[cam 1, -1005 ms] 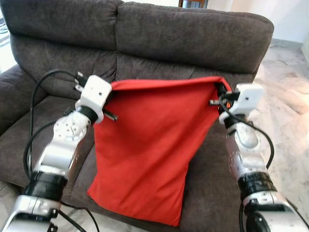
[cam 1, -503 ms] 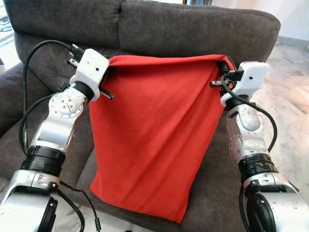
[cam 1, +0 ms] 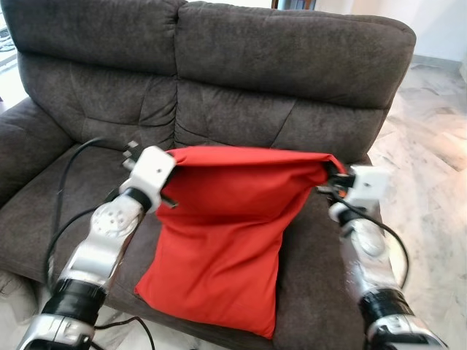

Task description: Move the pillow to the sofa from floor

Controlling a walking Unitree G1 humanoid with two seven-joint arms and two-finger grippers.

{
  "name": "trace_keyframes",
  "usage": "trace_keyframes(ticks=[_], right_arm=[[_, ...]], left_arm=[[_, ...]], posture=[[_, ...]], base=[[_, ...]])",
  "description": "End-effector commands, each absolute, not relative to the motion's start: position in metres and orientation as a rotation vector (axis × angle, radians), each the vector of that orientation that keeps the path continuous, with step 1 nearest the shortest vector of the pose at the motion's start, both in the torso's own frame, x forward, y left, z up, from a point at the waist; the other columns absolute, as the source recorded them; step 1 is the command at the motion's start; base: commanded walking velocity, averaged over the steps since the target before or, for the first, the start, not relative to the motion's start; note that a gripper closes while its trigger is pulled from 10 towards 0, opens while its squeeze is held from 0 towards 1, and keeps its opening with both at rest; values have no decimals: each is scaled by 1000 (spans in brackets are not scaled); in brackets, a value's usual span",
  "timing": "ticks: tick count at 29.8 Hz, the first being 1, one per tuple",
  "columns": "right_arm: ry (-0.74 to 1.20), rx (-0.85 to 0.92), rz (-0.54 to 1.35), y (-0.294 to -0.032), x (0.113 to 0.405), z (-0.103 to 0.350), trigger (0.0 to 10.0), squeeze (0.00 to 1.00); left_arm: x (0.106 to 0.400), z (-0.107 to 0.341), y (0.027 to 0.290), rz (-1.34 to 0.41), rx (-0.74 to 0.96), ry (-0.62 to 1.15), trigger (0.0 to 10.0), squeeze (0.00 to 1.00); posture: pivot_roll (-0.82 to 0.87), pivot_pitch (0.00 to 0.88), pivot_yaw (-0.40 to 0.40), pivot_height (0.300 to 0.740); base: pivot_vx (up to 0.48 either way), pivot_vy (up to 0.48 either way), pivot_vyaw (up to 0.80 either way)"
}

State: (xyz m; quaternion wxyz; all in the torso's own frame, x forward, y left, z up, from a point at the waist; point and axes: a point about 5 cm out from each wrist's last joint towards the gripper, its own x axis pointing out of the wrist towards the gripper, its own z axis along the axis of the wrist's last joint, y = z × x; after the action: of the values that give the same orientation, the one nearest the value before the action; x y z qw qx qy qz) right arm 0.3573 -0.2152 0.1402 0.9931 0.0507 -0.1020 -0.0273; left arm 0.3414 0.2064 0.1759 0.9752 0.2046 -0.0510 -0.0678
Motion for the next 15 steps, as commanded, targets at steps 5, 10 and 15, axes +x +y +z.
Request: trace_keyframes(ticks=[5, 10, 15], right_arm=[[-200, 128, -97, -219, 351, 134, 10000, 1000], [-114, 184, -186, -228, 330, 99, 10000, 0], [-10, 201, -261, -236, 309, 67, 10000, 0]], left_arm=[[335, 175, 213, -94, 402, -97, 10000, 1000], [317, 125, 232, -65, 393, 76, 10000, 0], [301, 82, 244, -35, 348, 225, 10000, 0]], posture=[[68, 174, 9, 740], [41, 156, 26, 740], [33, 146, 31, 740]], base=[[0, 0, 0], [0, 0, 0], [0, 0, 0]])
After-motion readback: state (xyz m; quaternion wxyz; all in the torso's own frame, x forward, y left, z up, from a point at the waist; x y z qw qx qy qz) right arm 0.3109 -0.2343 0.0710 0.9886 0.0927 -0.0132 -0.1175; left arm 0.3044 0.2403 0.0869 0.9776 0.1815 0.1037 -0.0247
